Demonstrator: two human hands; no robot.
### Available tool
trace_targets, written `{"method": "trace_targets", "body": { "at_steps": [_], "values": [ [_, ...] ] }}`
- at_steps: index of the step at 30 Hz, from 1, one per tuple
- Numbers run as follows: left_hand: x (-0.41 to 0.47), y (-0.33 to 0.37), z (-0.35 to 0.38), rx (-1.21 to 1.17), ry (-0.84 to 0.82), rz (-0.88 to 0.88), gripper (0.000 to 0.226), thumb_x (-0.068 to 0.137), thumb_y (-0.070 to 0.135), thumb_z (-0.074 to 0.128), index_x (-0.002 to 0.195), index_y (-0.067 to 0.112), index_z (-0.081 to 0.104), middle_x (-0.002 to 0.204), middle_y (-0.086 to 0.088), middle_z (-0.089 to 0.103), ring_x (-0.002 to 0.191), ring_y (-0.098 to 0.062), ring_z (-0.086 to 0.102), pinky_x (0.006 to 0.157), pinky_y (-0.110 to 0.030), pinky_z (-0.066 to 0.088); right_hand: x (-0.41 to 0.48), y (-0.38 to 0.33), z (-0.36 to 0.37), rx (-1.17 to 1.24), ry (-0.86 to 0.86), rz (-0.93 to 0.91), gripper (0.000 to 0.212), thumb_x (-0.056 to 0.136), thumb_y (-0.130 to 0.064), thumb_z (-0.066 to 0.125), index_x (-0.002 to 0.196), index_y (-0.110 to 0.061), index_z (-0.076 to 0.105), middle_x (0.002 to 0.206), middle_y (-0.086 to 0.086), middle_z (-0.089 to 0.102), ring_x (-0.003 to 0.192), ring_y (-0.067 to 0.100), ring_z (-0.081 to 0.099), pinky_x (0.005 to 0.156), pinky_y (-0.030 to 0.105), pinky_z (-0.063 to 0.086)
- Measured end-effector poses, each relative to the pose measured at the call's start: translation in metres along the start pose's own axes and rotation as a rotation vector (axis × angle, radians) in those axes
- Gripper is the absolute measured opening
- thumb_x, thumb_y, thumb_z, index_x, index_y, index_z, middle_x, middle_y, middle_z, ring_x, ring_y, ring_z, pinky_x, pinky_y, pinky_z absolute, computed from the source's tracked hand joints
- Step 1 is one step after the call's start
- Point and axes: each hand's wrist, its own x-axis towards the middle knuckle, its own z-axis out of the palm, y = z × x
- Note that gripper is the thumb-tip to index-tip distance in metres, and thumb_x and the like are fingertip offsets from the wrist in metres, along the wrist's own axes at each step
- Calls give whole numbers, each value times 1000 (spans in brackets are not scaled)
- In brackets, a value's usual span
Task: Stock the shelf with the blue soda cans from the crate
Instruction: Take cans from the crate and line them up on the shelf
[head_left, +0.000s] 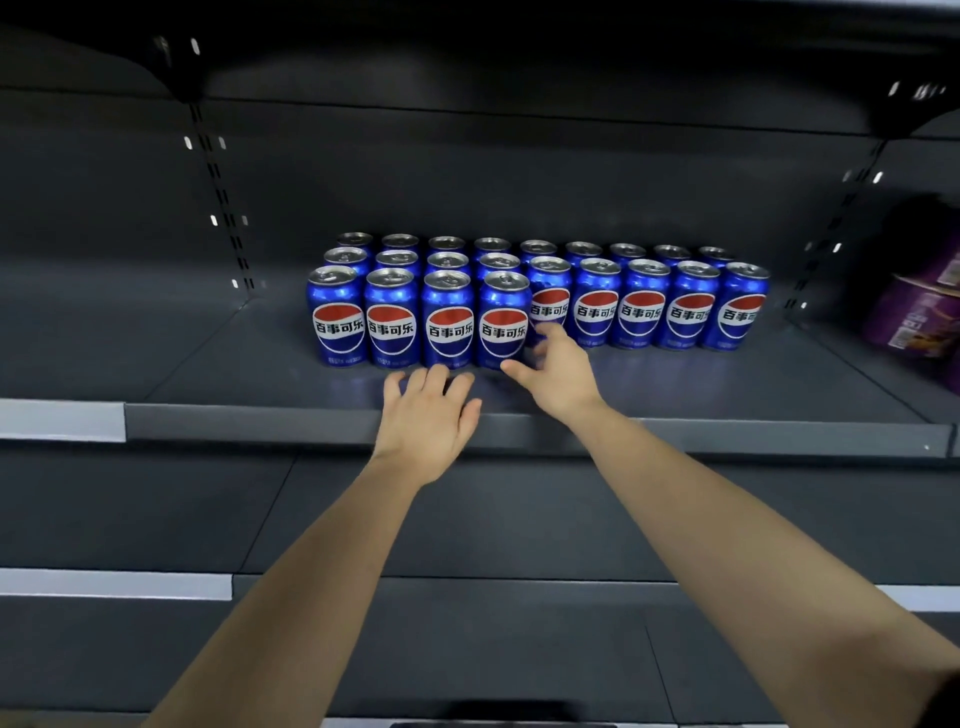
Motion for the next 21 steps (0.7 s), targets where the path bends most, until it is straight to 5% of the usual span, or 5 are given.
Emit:
{"method": "trace_targets", "body": {
  "at_steps": [5,9,15,21],
  "values": [
    [-8,0,-11,-86,-26,-64,47,98,43,35,139,20,41,129,-7,46,120,-28,43,102,-45,26,-26,3,-17,-80,64,-98,50,88,-29,68,130,-11,52,117,8,61,108,22,58,88,24,43],
    [-32,5,-11,-52,18,-27,45,97,39,41,135,15,47,129,-11,50,120,-32,44,102,-44,27,-48,6,-24,129,131,-74,33,85,-23,70,114,-11,61,100,2,64,91,17,63,87,26,52],
    [-70,25,-16,-63,21,-60,56,92,42,31,133,9,50,140,-17,46,134,-35,36,106,-49,26,-87,16,-30,159,115,-154,21,85,-19,68,104,-14,63,87,0,63,71,8,57,73,18,49],
    [-126,49,-6,-66,-74,-69,57,91,43,29,131,9,52,137,-17,48,130,-35,41,105,-50,29,-142,56,-26,76,-34,-155,27,83,-17,70,109,-14,63,92,0,60,74,12,55,76,19,47]
  ]
}}
